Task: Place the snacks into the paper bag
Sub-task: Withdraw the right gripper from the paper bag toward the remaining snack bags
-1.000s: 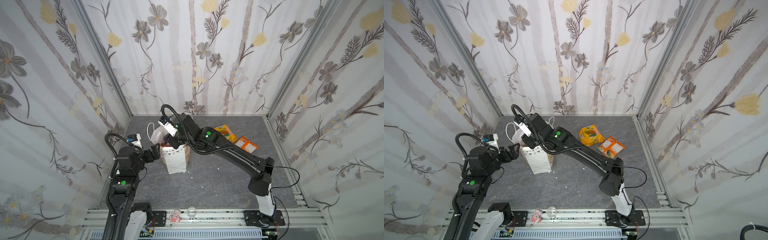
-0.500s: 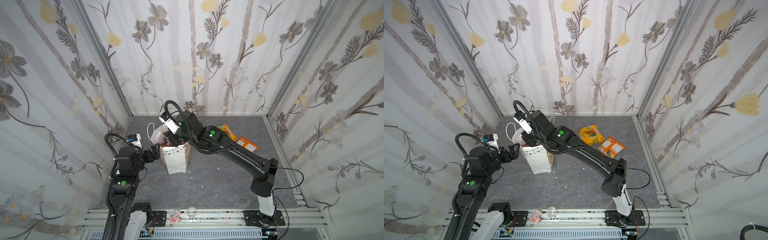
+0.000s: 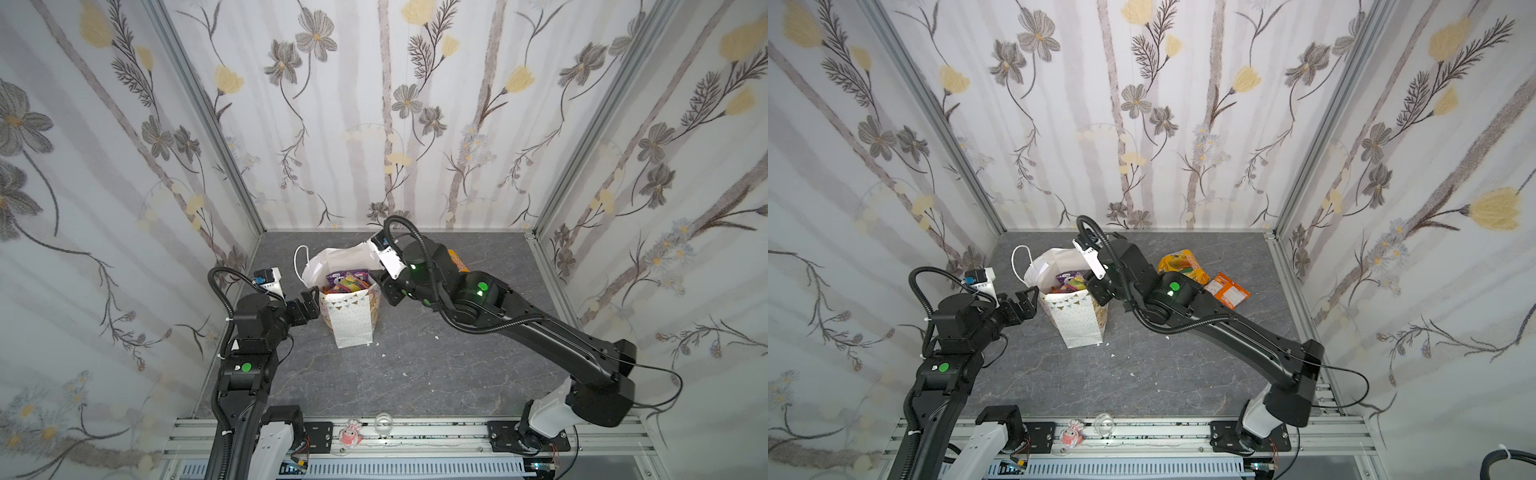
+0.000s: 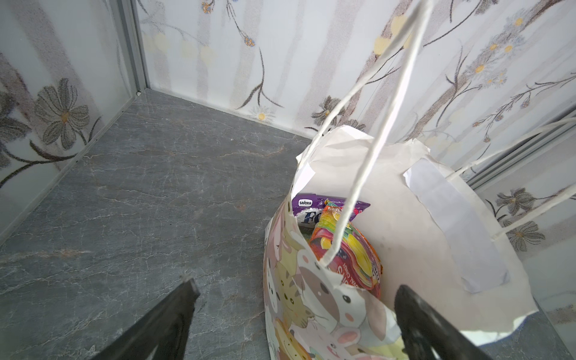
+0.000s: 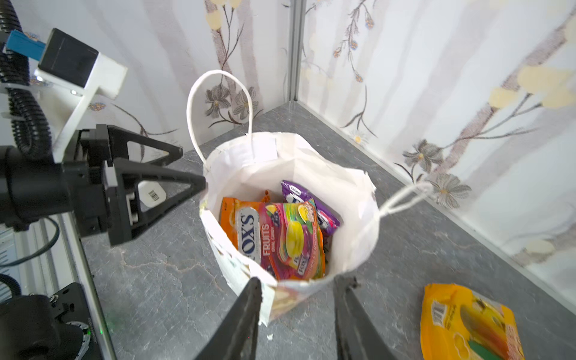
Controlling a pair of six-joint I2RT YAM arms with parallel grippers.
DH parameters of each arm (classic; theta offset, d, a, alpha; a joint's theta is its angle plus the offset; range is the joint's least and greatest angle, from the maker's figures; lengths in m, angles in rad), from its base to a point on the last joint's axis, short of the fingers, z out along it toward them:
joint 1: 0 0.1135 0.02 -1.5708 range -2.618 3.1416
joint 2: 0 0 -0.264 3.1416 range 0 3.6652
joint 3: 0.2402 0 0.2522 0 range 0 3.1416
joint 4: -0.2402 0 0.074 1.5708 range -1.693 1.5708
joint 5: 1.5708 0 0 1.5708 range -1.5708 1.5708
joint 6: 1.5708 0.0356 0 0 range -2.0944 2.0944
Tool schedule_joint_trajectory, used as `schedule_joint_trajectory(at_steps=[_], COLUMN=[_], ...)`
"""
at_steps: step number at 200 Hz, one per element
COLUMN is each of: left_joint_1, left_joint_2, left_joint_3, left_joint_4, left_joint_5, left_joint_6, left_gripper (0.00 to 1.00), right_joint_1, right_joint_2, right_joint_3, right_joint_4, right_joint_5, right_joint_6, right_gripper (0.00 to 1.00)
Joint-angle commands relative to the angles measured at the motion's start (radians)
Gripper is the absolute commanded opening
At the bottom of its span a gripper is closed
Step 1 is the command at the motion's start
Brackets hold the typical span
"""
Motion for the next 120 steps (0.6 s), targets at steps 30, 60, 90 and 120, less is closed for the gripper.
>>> schedule_joint_trajectory(at_steps=[30,60,90,120], left_joint_1=[0.0,-0.001,-0.001,0.0], left_joint_2=[0.004,0.002,0.002,0.005], left_joint_3=[-0.002,-0.002,-0.002,-0.002], left_joint_4=[0.03,0.03,0.031,0.03], left_joint_5=[0.011,0.008,0.006,0.009], left_joint_6=[0.001,0.001,0.0,0.001], left_gripper=[1.0,1.0,1.0,1.0], right_joint_1=[0.002,0.0,-0.006,-0.018], right_joint_2=[-0.285,-0.413,-0.466,-0.493], right_joint_3=[-0.324,-0.467,-0.52,-0.573], right_joint_4=[0.044,0.01,-0.049,-0.06], right_joint_5=[0.212,0.275,0.299,0.316], right_joint_6=[0.169,0.255,0.317,0.352], right_gripper=[0.42,0.43,0.43,0.44])
